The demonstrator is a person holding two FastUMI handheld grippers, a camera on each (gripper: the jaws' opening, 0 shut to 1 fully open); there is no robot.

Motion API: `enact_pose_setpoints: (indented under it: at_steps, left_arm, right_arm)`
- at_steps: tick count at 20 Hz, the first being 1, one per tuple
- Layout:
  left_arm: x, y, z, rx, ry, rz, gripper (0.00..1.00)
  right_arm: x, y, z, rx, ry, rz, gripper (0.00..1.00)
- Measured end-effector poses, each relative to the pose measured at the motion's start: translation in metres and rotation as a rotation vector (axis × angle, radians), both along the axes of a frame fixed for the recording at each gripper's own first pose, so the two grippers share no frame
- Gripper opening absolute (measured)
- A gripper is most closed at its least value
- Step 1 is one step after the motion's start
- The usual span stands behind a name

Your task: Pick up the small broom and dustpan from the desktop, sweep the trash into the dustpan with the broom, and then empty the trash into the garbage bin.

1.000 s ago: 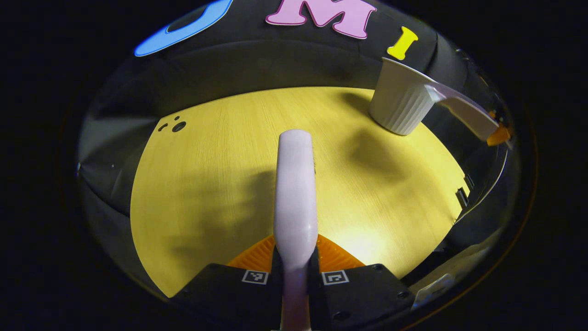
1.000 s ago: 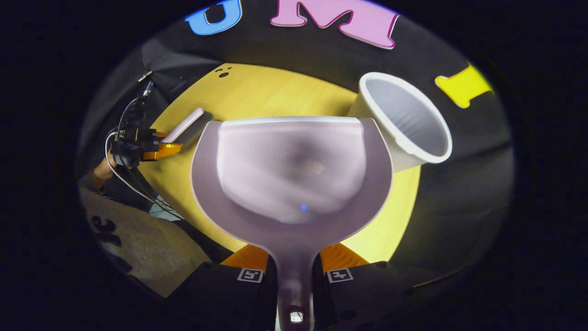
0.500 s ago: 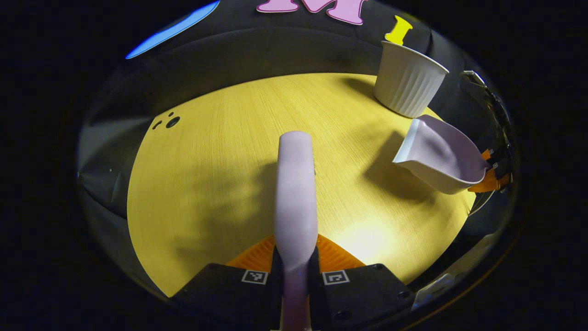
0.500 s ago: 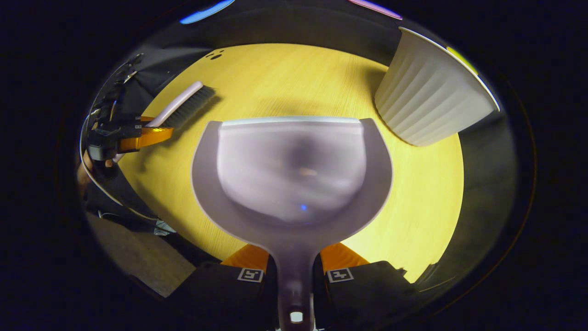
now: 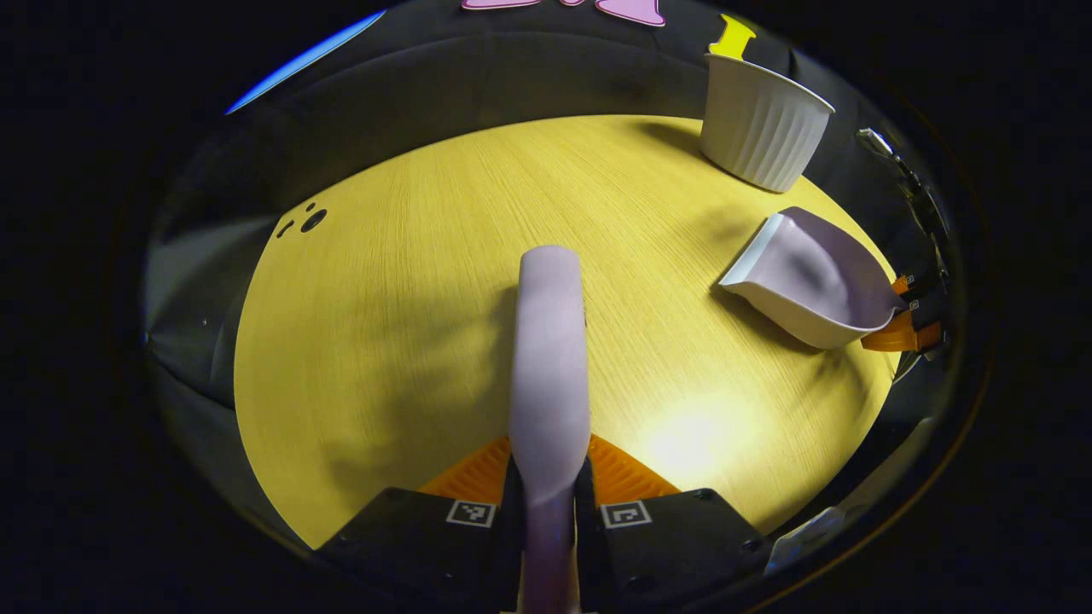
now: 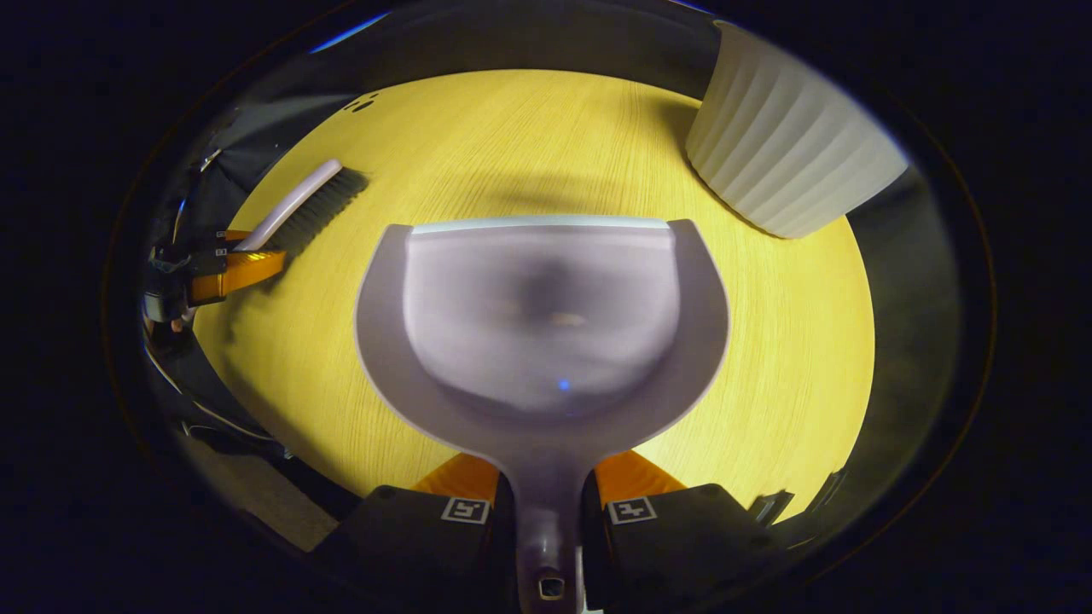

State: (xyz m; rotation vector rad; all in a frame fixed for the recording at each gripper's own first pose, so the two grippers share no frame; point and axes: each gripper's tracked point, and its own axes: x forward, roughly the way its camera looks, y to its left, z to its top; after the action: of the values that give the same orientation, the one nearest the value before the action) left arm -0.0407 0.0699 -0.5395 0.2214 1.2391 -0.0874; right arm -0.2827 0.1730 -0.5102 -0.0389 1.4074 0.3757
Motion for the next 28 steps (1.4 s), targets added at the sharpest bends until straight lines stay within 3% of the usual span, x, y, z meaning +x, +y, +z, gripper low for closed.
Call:
enact_pose_setpoints:
  at_steps: [5,7,15,16,17,19,24,28]
  left_arm:
    - [0.001,0.005,0.001,0.023,-0.013,-0.003,0.34]
    - [0.003,0.007,0.003,0.035,-0.026,-0.008,0.41]
    - [-0.006,0.001,0.031,0.076,-0.071,-0.041,0.39]
    - [-0.007,0.0,0.037,0.08,-0.08,-0.045,0.43]
    - [-0.008,0.001,0.044,0.084,-0.089,-0.05,0.37]
    - [-0.011,0.001,0.057,0.094,-0.11,-0.055,0.37]
    - [-0.006,-0.013,0.103,0.057,-0.22,-0.009,0.37]
    - [0.03,-0.045,0.166,-0.015,-0.439,-0.015,0.37]
  right_arm:
    - [-0.005,0.009,-0.011,0.004,0.008,0.004,0.36]
    - [-0.008,0.004,-0.009,0.004,0.01,0.013,0.36]
    - [-0.014,-0.001,0.012,0.044,-0.002,0.012,0.41]
    - [-0.015,-0.003,0.019,0.049,-0.006,0.012,0.42]
    - [-0.016,-0.004,0.027,0.059,-0.015,0.008,0.41]
    - [-0.017,-0.007,0.046,0.087,-0.036,-0.002,0.41]
    - [-0.005,-0.014,0.105,0.141,-0.176,-0.02,0.41]
    - [0.035,-0.015,0.165,0.18,-0.392,-0.072,0.41]
